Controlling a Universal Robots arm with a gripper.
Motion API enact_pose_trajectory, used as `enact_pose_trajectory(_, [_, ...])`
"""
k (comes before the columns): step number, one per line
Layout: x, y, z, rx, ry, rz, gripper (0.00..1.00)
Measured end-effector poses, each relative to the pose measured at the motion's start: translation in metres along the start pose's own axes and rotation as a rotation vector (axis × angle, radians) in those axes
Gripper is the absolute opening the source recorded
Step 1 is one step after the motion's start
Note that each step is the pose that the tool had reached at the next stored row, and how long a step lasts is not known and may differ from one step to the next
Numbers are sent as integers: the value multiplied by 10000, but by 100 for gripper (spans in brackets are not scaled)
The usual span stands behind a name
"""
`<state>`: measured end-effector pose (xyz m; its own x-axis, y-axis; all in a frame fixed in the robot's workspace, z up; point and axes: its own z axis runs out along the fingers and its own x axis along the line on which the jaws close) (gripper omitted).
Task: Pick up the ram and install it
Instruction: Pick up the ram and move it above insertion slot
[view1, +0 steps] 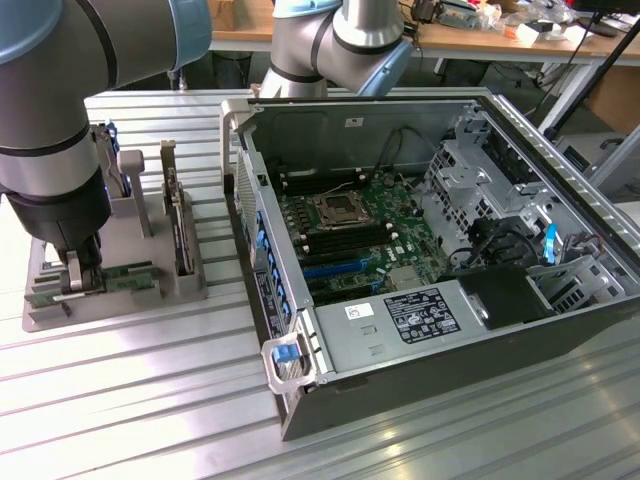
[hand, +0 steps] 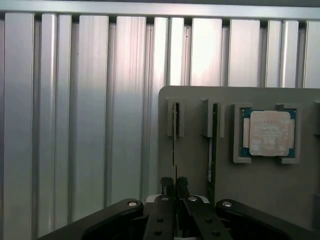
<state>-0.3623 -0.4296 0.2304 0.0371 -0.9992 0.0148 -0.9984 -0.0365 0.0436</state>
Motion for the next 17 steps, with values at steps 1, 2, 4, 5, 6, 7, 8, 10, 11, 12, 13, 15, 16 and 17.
enact_pose_trajectory(1, [0, 0, -10, 0, 0, -1, 13])
enact_pose_trajectory(2, [0, 1, -24, 2, -1, -1, 13])
enact_pose_trajectory(4, [1, 2, -46, 1, -1, 0, 13])
enact_pose_trajectory(5, [1, 2, -56, 0, 0, -1, 13])
enact_pose_trajectory(6, [1, 3, -66, 1, -1, 0, 13])
enact_pose_trajectory(7, [1, 3, -79, 2, -1, 0, 13])
enact_pose_trajectory(8, [2, 4, -92, 1, -1, -1, 13])
enact_pose_trajectory(10, [2, 5, -118, 2, -1, 0, 13])
enact_pose_trajectory(11, [2, 5, -131, 2, -1, -1, 13])
enact_pose_trajectory(12, [2, 6, -143, 1, 0, 0, 13])
enact_pose_trajectory(13, [2, 7, -158, 2, -1, -1, 13])
enact_pose_trajectory(15, [3, 8, -181, 1, 0, -1, 13])
enact_pose_trajectory(16, [3, 8, -192, 2, -1, 0, 13])
enact_pose_trajectory(17, [3, 9, -208, 1, -1, 0, 13])
